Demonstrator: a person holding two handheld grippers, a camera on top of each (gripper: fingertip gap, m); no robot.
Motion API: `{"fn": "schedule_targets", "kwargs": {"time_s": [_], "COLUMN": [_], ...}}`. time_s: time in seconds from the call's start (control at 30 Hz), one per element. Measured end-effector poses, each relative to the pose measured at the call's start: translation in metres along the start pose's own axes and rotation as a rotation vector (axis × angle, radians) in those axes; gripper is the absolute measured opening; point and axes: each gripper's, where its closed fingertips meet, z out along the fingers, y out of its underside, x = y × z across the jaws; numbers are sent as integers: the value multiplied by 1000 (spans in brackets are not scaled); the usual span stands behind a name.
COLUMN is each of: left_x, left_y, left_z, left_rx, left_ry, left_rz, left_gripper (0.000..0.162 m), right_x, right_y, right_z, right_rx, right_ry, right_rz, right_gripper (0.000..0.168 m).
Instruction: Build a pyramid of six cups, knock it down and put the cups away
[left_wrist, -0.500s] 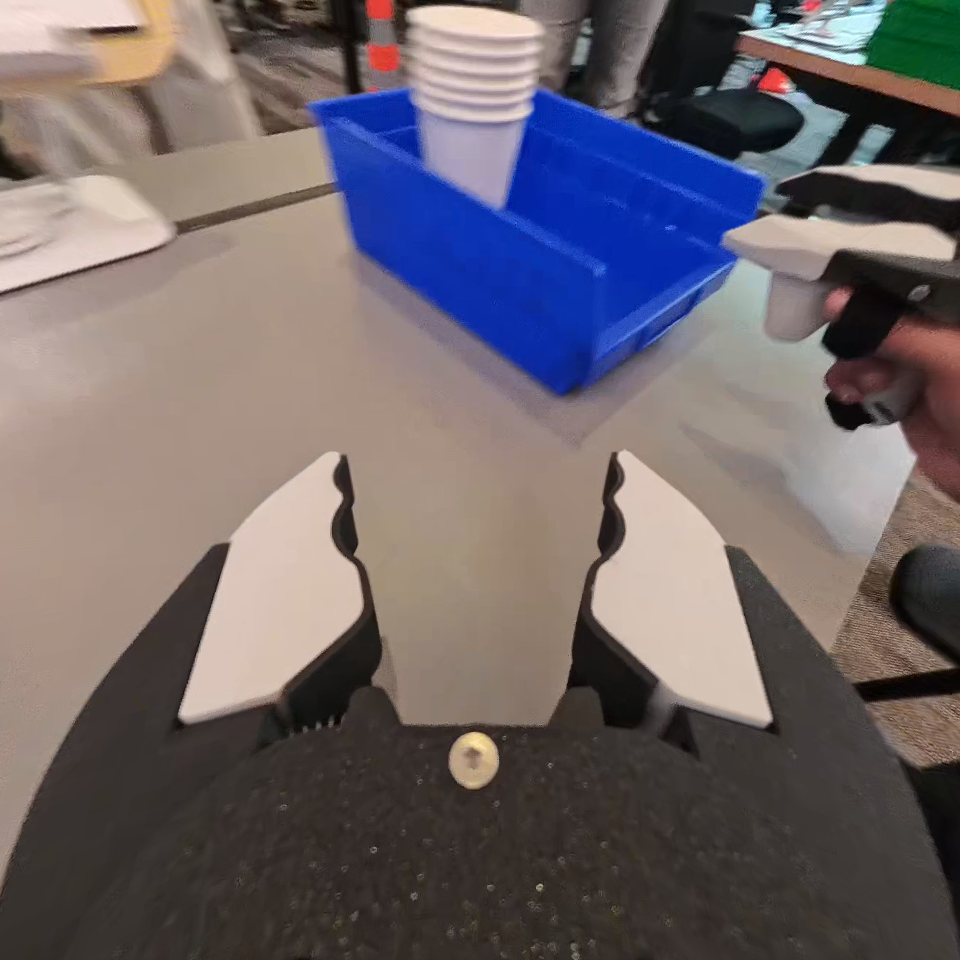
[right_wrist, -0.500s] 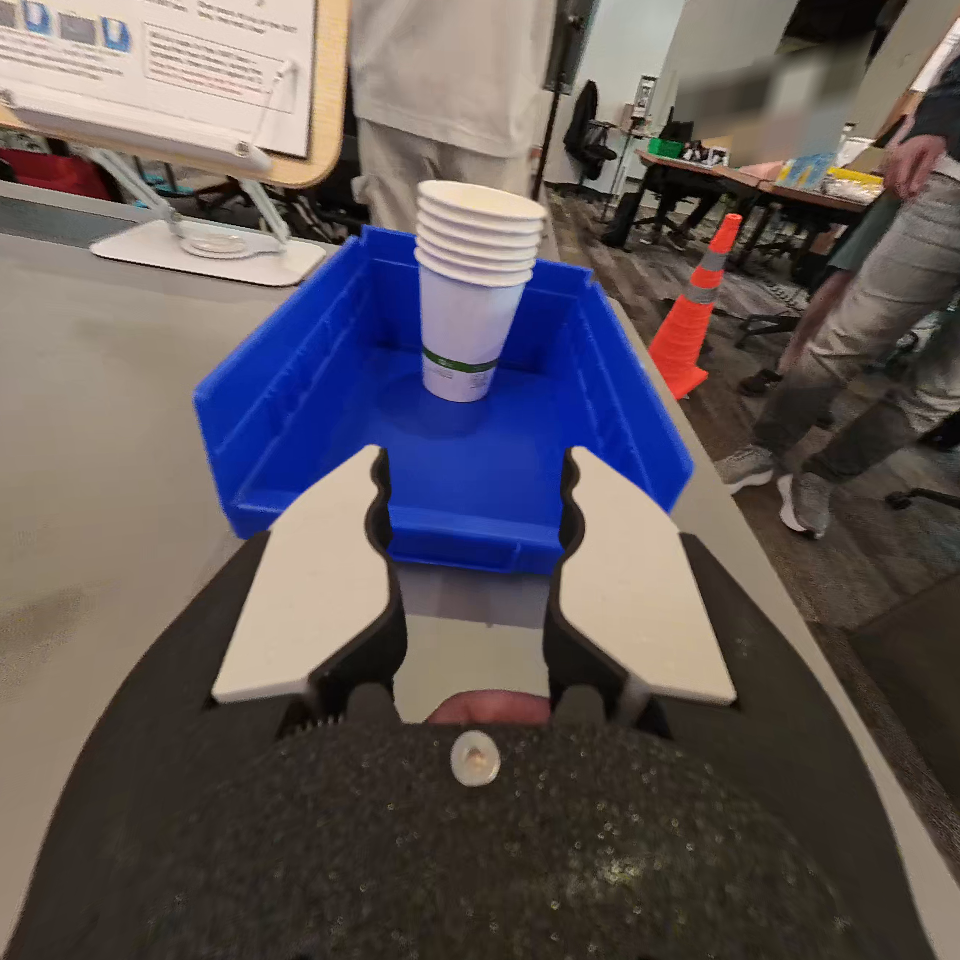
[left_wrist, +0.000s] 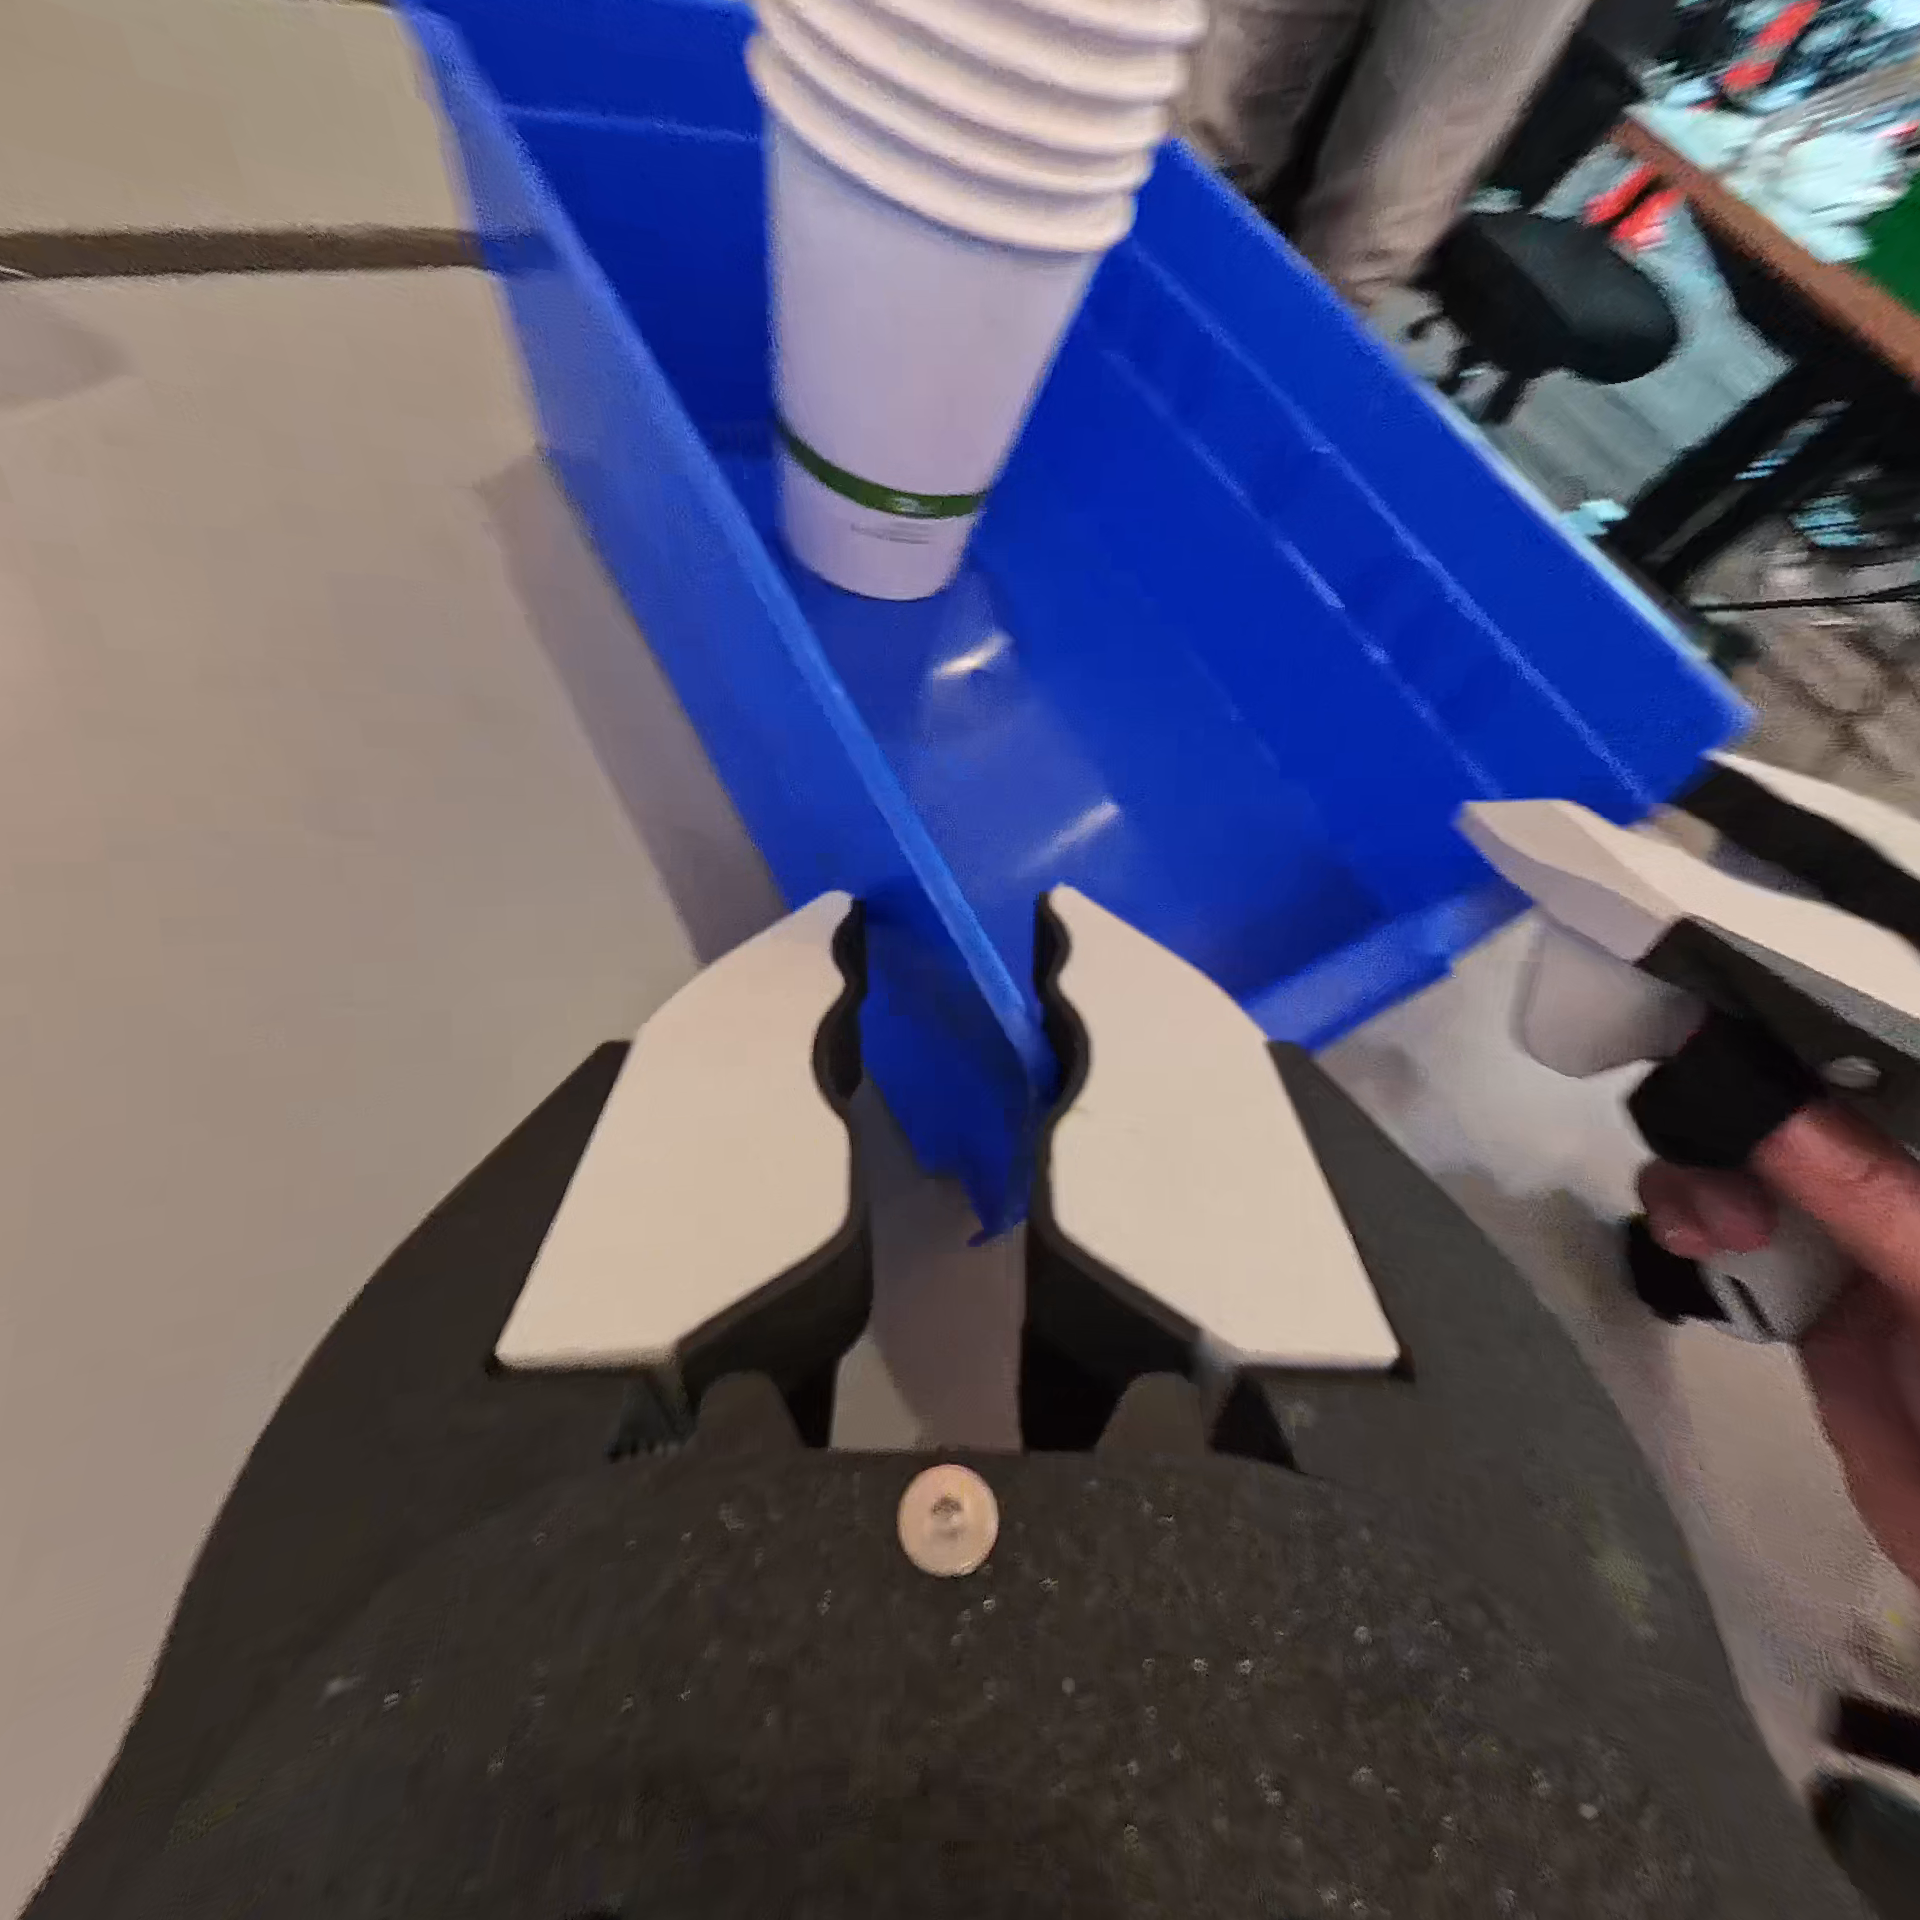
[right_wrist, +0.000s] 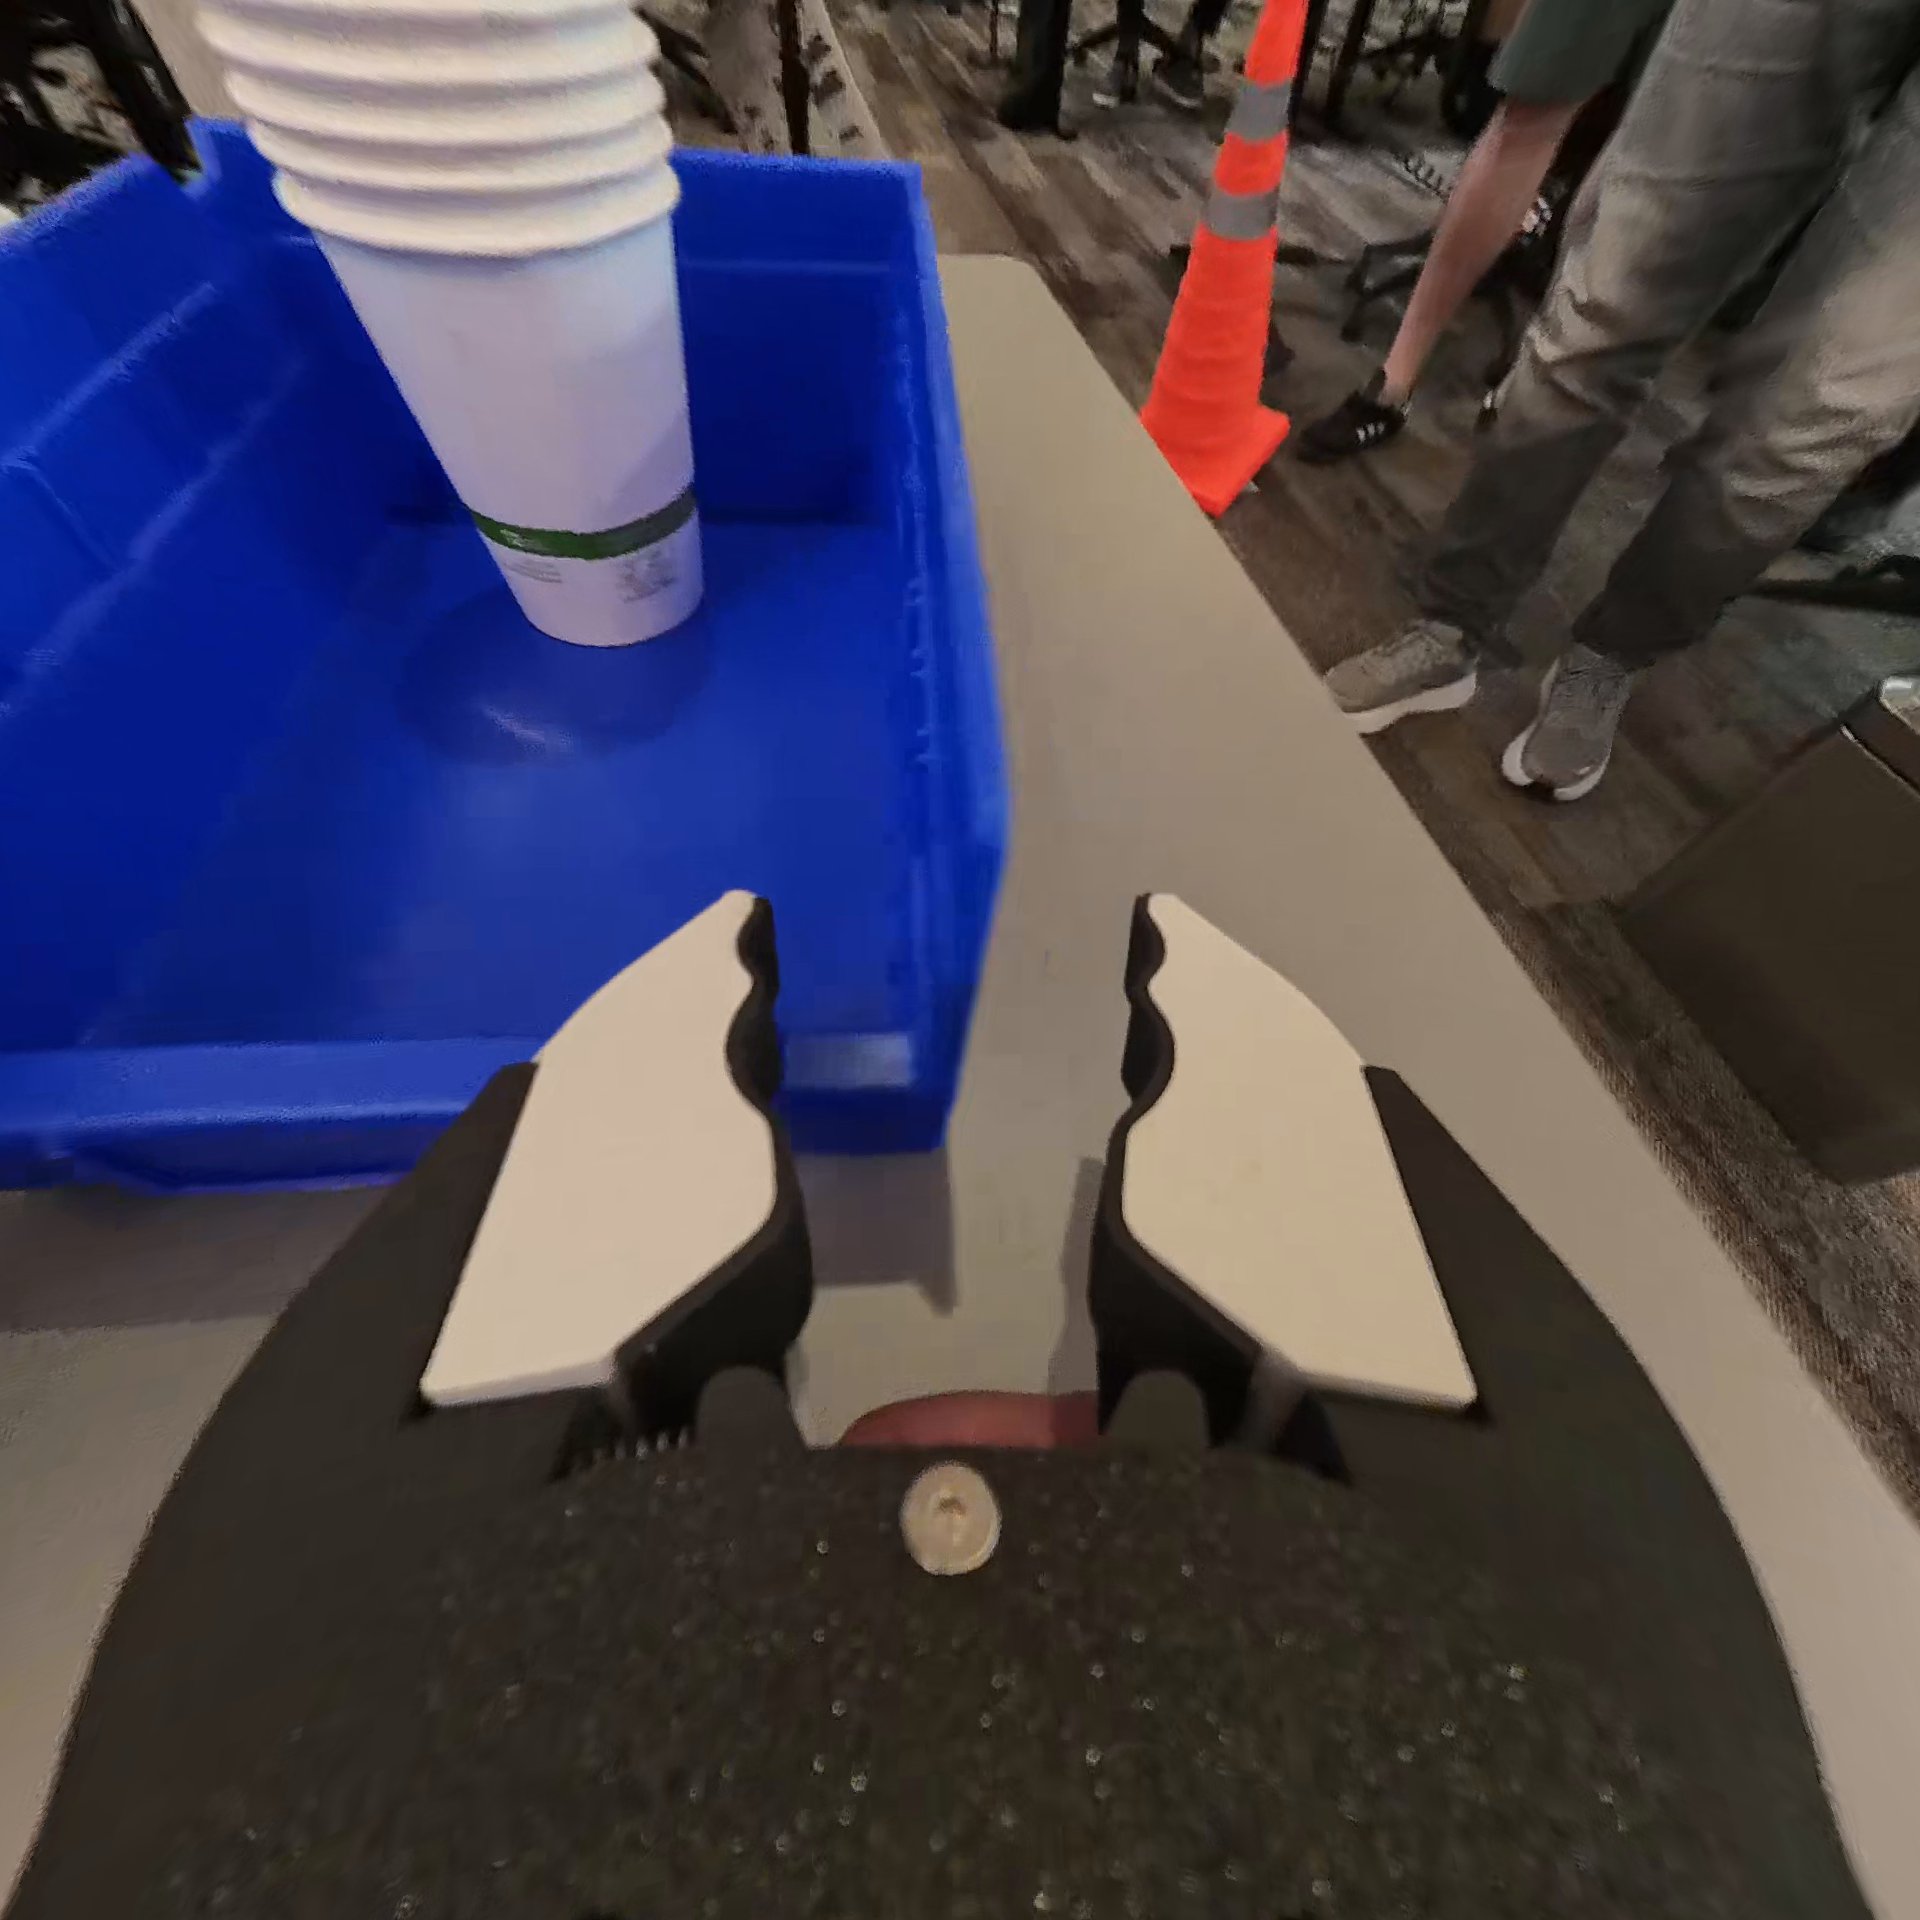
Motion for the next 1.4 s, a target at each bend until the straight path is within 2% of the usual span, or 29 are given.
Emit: {"fn": "schedule_targets", "kwargs": {"time_s": [0.07,0.13,0.2,0.27,0.33,0.5,0.7,0.87,0.97,1.1,1.2,1.23,1.3,1.33,1.37,1.4], "left_x": [-23,-35,-43,-47,-51,-72,-143,-200,-219,-230,-233,-232,-223,-216,-207,-201], "left_y": [-4,-6,-7,-6,-5,-2,-8,6,20,38,41,41,42,44,45,49], "left_z": [-6,-10,-13,-16,-20,-51,-139,-197,-208,-204,-203,-203,-199,-200,-205,-214], "left_rx": [3,15,23,34,61,77,107,131,122,97,150,161,151,140,136,127], "left_ry": [-99,-142,-221,-285,-294,-310,-448,-560,-593,-598,-596,-579,-497,-444,-392,-355], "left_rz": [12,3,29,58,44,30,7,-36,-59,-82,-89,-99,-113,-126,-130,-128], "left_gripper": [16,11,6,4,4,4,3,4,4,4,4,6,23,37,61,76], "right_x": [-16,-32,-50,-55,-48,-84,-192,-270,-292,-300,-301,-301,-302,-304,-305,-306], "right_y": [2,-5,-9,-9,-10,-23,-39,-40,-27,-11,-11,-11,-10,-6,-2,0], "right_z": [2,-1,-2,-2,-5,-20,-38,-46,-44,-38,-39,-39,-40,-44,-51,-60], "right_rx": [-4,32,48,29,-3,26,56,48,20,18,37,42,52,32,14,0], "right_ry": [-38,-64,-97,-66,-44,-73,-221,-321,-344,-344,-351,-358,-385,-417,-453,-500], "right_rz": [40,64,52,61,165,128,124,81,77,67,69,73,62,37,14,-11], "right_gripper": [59,52,35,33,2,2,2,2,2,2,3,3,7,14,27,37]}}
